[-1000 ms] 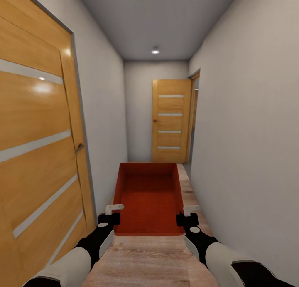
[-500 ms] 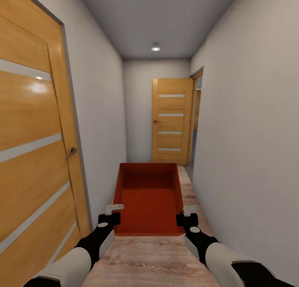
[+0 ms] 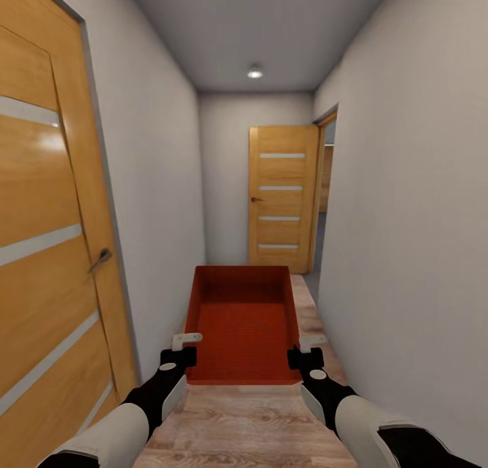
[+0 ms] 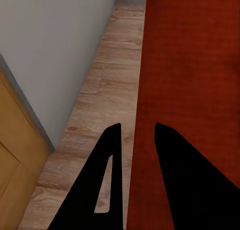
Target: Move the two storage containers from the living room to the garage. In the garage, place one container on the floor and stack the other container on top of it (either order is fine).
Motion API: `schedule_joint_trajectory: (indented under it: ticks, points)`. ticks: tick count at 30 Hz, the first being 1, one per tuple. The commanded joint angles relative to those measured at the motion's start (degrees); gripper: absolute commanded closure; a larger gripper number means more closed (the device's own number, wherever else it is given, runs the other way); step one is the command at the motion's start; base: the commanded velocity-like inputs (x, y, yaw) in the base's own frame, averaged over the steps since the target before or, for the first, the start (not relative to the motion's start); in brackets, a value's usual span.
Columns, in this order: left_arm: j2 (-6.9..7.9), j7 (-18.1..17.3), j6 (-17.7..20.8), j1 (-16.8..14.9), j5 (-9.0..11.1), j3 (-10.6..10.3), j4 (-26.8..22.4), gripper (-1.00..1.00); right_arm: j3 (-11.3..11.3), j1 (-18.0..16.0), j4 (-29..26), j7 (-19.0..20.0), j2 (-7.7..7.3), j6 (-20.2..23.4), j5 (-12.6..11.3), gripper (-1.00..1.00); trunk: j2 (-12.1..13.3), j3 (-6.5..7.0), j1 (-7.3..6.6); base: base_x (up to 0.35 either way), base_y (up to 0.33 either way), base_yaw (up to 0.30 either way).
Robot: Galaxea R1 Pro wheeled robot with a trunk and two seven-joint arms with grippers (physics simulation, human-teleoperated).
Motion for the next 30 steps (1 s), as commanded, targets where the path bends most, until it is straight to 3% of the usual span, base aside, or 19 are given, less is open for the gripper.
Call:
schedule_joint_trajectory:
  ticks: [1,30]
  points:
    - [1.41,1.17,-4.05,-0.1,-0.44,0.97,-0.23,1.0,-1.87,-0.02,0.18,-0.49,-0.48,-0.18,-0.2,1.0,-0.06,-0.08,0.04,0.326,0.0,0.0]
    - [1.41,1.17,-4.05,-0.1,-0.44,0.97,-0.28,1.0,-1.87,-0.01,0.18,-0.49,-0.49,-0.18,-0.2,1.0,-0.06,-0.08,0.04,0.326,0.0,0.0]
